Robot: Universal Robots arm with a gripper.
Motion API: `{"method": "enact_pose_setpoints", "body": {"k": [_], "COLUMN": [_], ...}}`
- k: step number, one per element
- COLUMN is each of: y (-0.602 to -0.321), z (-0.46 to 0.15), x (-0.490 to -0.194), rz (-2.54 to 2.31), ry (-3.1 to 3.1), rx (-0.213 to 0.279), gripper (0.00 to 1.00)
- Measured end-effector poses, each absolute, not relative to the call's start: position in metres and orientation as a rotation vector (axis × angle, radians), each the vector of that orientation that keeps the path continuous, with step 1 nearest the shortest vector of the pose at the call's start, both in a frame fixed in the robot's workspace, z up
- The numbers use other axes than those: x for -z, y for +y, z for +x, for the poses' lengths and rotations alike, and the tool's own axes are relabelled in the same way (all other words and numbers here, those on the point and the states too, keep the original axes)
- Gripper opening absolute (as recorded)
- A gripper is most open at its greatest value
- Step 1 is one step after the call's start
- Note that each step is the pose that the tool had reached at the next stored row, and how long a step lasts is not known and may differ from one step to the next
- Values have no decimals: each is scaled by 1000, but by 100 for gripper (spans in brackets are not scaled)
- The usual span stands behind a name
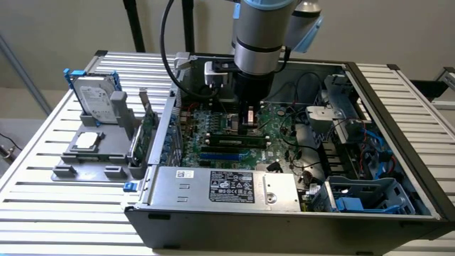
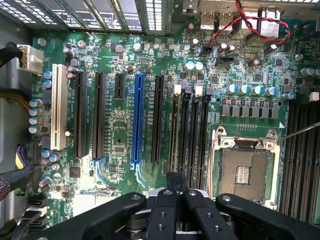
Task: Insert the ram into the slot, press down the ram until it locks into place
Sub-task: 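Press down the ram until it locks into place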
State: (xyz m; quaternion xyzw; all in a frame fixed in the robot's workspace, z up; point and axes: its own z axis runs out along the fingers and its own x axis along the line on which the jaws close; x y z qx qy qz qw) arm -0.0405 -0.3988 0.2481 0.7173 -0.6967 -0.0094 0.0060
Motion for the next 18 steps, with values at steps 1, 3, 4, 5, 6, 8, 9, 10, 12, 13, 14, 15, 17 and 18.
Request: {"method": "enact_pose_setpoints", "body": {"k": [1, 3, 4, 5, 6, 8, 9, 10, 12, 13, 14, 15, 17, 18], "y": [-398, -397, -397, -397, -397, -396, -396, -396, -396, -395, -395, -395, -395, -394], "z": [-40, -41, -40, -40, -40, -40, -40, -40, -41, -41, -40, -40, -40, -40], "x": [-247, -246, -245, -244, -243, -242, -241, -240, -237, -236, -235, -234, -232, -231], "rz": [2245, 2245, 2245, 2245, 2244, 2241, 2239, 2237, 2233, 2231, 2230, 2229, 2226, 2224], "ry": [-2181, -2181, -2181, -2181, -2182, -2185, -2186, -2188, -2192, -2193, -2195, -2196, -2198, -2199], "rx": [29, 29, 29, 30, 29, 29, 29, 29, 29, 28, 28, 28, 28, 28], "gripper": [11, 11, 11, 11, 11, 11, 11, 11, 11, 11, 11, 11, 11, 11]}}
